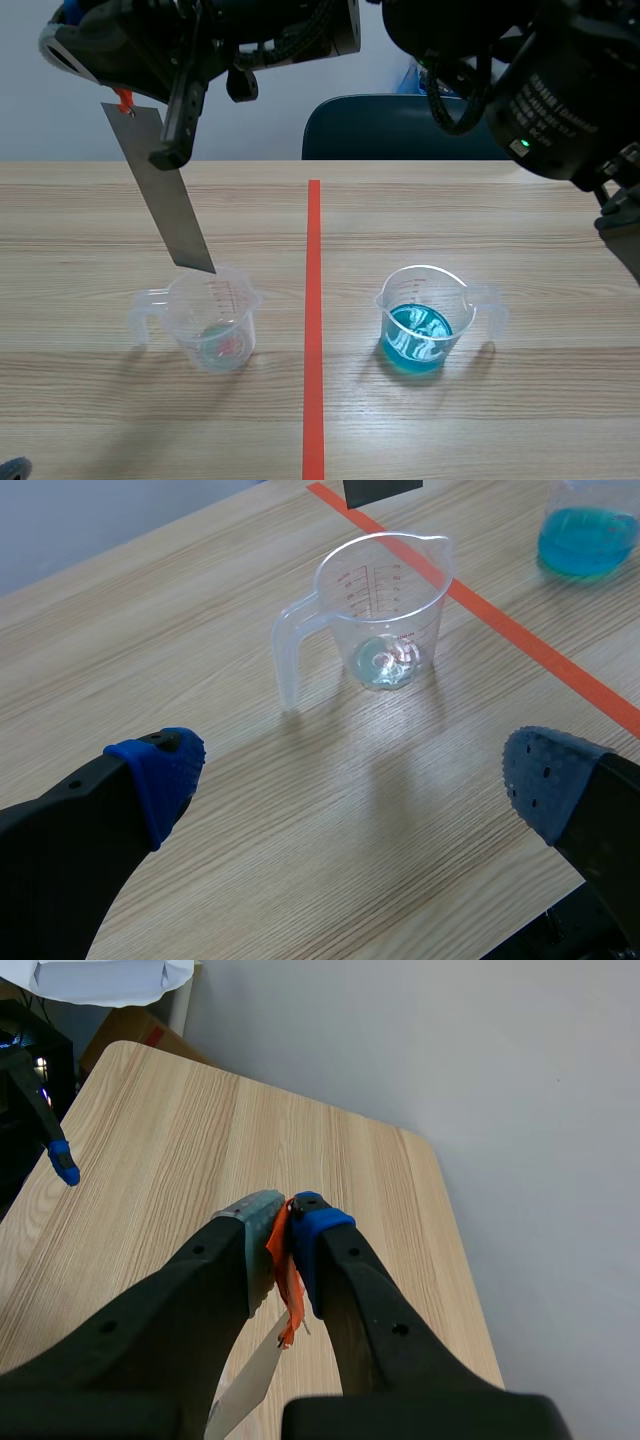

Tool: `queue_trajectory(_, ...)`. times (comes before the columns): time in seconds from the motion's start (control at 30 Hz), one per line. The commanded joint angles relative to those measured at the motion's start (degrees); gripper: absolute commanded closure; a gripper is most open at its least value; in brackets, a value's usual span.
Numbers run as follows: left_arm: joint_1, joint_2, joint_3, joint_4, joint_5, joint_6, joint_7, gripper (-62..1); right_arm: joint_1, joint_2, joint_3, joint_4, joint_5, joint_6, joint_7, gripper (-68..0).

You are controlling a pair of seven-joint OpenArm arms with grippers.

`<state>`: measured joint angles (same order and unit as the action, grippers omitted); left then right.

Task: Do the redox reaction experiment

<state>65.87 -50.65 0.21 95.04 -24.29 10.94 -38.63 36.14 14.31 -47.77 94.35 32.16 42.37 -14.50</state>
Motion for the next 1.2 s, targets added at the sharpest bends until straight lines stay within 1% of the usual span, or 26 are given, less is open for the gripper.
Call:
queue_trajectory(0.0,0.0,0.13,-0.28,1.29,-0.11,0.11,-1.01,-62.3,0.76,-0.04,0.07,0.81,0.42,0.35,0.61,-0.6)
queue_trajectory(1.03,0.0,0.13,-0.28,1.29,-0.11,0.11,-0.98,-62.3,0.81,-0.07,0.07,0.81,0.39,0.35,0.57,-0.6)
queue_trajectory(1.17,0.0,0.15,-0.28,1.29,-0.11,0.13,-0.74,-62.3,0.81,-0.55,0.07,0.81,0.42,0.35,-0.55,-0.6)
